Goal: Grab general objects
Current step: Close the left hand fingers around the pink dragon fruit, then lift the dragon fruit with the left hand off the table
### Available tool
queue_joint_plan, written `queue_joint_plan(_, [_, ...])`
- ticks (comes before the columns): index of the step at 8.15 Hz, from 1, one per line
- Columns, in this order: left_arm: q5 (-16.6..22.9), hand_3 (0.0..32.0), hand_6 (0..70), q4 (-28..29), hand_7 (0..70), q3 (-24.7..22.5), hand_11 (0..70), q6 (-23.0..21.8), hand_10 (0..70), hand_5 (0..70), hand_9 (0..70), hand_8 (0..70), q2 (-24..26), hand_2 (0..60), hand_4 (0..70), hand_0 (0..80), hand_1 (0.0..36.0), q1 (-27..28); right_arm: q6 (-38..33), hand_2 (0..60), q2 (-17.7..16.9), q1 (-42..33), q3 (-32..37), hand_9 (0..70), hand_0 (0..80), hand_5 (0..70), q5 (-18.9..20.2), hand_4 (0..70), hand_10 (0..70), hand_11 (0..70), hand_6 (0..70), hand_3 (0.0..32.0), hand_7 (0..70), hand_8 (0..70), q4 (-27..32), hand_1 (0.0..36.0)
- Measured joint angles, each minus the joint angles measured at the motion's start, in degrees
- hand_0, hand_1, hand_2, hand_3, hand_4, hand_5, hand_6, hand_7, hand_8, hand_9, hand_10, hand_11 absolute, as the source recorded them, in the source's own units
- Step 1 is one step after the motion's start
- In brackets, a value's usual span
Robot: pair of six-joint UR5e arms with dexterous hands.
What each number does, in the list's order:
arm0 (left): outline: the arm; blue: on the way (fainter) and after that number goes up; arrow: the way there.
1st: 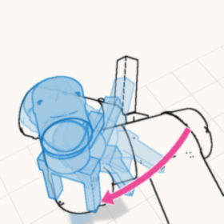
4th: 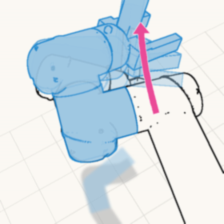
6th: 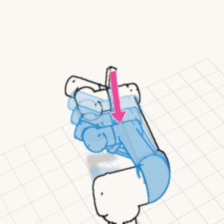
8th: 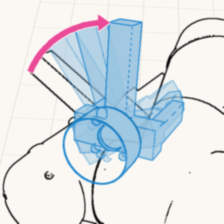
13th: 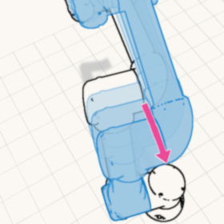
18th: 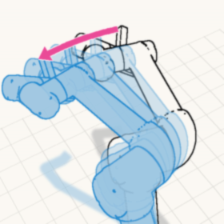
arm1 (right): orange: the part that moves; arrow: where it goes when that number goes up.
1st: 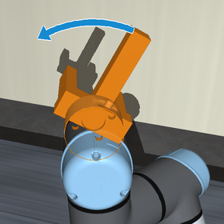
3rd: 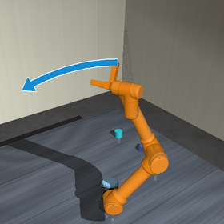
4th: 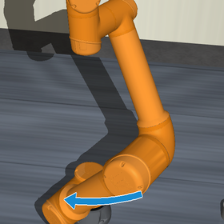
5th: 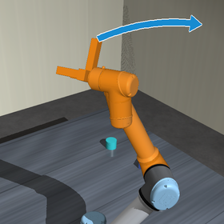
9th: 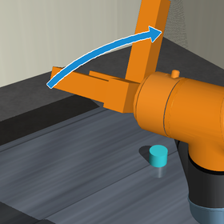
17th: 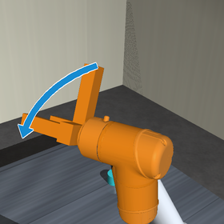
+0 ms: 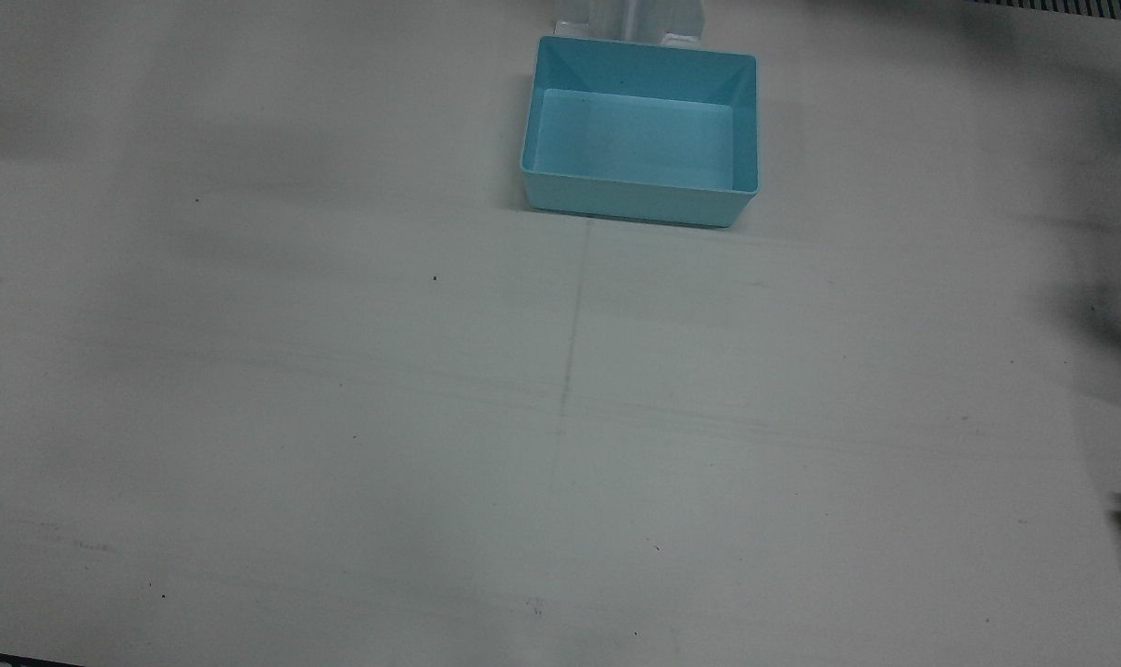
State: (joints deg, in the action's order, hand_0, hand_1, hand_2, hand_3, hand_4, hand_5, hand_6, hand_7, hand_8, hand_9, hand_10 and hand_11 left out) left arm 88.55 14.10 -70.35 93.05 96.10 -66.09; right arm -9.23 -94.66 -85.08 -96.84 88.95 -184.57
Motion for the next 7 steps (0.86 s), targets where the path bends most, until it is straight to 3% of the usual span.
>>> queue_joint_plan(1, [-0.24, 0.0, 44.2, 0.09, 54.7, 0.03, 70.0, 0.02, 70.0, 0.1, 60.0, 54.1, -0.02, 10.1, 70.0, 49.0, 4.0, 0.01, 0.00, 0.0, 0.00, 0.00, -0.01, 0.0, 0.0, 0.0, 0.00, 0.0, 0.0, 0.0, 0.0, 0.0, 0.0, 0.0, 0.00, 0.0])
queue_joint_plan(3, [-0.85, 0.0, 43.4, 0.17, 53.8, -0.16, 70.0, 0.00, 70.0, 1.5, 63.2, 58.6, -0.14, 31.4, 68.4, 46.6, 6.4, -0.09, 0.00, 0.0, 0.00, 0.00, -0.02, 0.0, 0.0, 0.0, 0.03, 0.0, 0.0, 0.0, 0.0, 0.0, 0.0, 0.0, 0.00, 0.0])
queue_joint_plan(4, [-0.95, 0.0, 42.1, 0.15, 52.6, -0.50, 70.0, -0.20, 70.0, 1.2, 62.8, 58.1, -0.17, 31.7, 66.0, 46.3, 6.2, -0.21, 0.00, 0.0, 0.00, -0.03, -0.02, 0.0, 0.0, 0.0, 0.06, 0.0, 0.0, 0.0, 0.0, 0.0, 0.0, 0.0, 0.00, 0.0])
queue_joint_plan(7, [-0.74, 0.0, 34.6, -1.92, 44.1, -5.59, 70.0, -0.68, 70.0, 0.0, 55.1, 52.4, -0.60, 23.5, 56.2, 45.9, 4.8, -1.99, 0.00, 0.0, 0.00, -0.08, -0.02, 0.0, 0.0, 0.0, 0.08, 0.0, 0.0, 0.0, 0.0, 0.0, 0.0, 0.0, -0.03, 0.0])
